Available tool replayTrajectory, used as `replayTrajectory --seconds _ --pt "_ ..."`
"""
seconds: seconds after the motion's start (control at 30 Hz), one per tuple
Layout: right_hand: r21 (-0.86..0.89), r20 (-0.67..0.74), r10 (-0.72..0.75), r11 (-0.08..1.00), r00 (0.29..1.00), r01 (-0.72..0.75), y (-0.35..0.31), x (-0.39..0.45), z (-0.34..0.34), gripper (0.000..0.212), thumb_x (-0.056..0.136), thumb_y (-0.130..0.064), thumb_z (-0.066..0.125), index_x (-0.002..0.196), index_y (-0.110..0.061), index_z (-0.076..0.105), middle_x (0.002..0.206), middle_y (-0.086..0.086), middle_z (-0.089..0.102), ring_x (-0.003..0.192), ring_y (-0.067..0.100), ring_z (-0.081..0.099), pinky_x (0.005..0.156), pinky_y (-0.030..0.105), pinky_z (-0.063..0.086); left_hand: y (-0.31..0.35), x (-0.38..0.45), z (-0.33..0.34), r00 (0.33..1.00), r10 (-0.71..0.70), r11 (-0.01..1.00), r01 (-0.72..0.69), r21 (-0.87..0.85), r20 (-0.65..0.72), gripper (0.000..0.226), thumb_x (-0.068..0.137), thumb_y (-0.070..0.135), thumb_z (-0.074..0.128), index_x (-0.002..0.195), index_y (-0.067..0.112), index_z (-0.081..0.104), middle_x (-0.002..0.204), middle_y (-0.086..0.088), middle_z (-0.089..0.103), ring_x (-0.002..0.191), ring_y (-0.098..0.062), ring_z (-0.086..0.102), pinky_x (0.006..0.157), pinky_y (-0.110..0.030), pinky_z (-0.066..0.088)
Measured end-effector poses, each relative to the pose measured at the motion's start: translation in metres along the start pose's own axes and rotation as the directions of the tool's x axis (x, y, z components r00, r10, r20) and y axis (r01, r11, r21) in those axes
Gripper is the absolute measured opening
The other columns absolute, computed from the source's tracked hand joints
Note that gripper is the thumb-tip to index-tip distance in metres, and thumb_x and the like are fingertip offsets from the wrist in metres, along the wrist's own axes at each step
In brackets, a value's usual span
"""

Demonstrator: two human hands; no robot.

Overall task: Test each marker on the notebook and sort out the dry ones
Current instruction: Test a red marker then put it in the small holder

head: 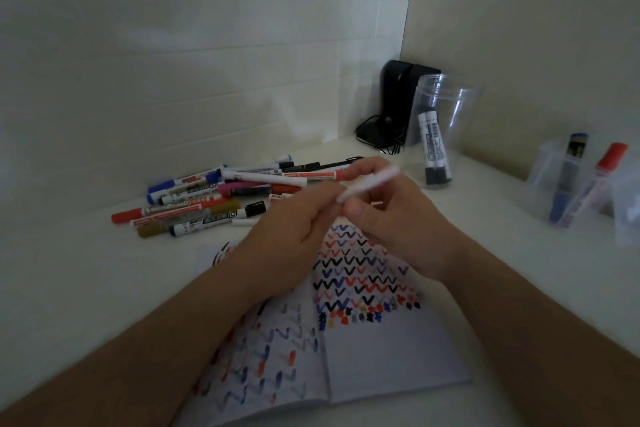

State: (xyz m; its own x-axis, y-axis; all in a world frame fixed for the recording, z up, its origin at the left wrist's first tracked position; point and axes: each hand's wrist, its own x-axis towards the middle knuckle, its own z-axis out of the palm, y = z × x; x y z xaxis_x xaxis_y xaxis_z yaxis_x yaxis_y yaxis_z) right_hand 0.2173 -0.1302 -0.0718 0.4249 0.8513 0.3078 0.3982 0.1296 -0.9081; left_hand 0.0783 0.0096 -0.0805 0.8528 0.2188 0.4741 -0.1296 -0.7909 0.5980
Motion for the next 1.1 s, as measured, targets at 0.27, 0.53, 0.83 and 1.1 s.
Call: replayTrajectory --seconds 0.27,0.53,0.83,1.1 --pt "0.283 -0.056 0.086 0.957 0.995 -0.066 -0.008 -0.003 0.018 0.034 0.111 -0.026 0.038 0.125 -0.020 0.069 0.058 -0.003 0.047 0.048 0.009 0.036 0.044 0.021 0.032 0.008 0.002 0.005 0.988 0.041 0.998 -0.034 -0.048 0.151 0.034 0.106 0.029 0.053 0.137 0.043 0.054 0.110 0.020 0.071 0.101 0.002 0.066 0.087 -0.016 0.051" --pt "0.630 -0.181 0.258 0.772 0.949 -0.090 -0.028 0.004 -0.023 0.024 0.095 -0.027 0.052 0.074 -0.016 0.055 0.058 0.005 0.038 0.054 0.018 0.024 0.045 0.026 0.018 -0.004 -0.002 -0.007 0.948 -0.207 0.978 0.192 0.083 0.244 0.047 0.084 0.046 0.077 0.115 0.048 0.041 0.076 0.010 0.048 0.059 -0.002 0.042 0.056 -0.027 0.042" --pt "0.121 0.074 0.297 0.945 0.952 -0.304 -0.018 -0.047 -0.023 0.025 0.083 0.005 0.076 0.073 -0.011 0.058 0.056 0.009 0.052 0.045 0.016 0.043 0.041 0.023 0.035 0.001 -0.001 -0.001 0.869 -0.142 0.931 -0.045 0.361 0.474 0.035 0.080 0.075 0.064 0.110 0.057 0.063 0.097 0.028 0.066 0.088 0.007 0.058 0.078 -0.022 0.046" --pt "-0.001 0.019 0.354 0.935 0.935 -0.354 -0.007 -0.070 -0.012 0.030 0.086 0.005 0.070 0.069 0.002 0.046 0.058 0.016 0.051 0.048 0.019 0.043 0.045 0.026 0.036 0.004 -0.001 0.006 0.815 -0.108 0.967 -0.046 0.249 0.570 0.023 0.087 0.066 0.062 0.108 0.060 0.068 0.089 0.016 0.071 0.077 -0.001 0.062 0.073 -0.024 0.048"
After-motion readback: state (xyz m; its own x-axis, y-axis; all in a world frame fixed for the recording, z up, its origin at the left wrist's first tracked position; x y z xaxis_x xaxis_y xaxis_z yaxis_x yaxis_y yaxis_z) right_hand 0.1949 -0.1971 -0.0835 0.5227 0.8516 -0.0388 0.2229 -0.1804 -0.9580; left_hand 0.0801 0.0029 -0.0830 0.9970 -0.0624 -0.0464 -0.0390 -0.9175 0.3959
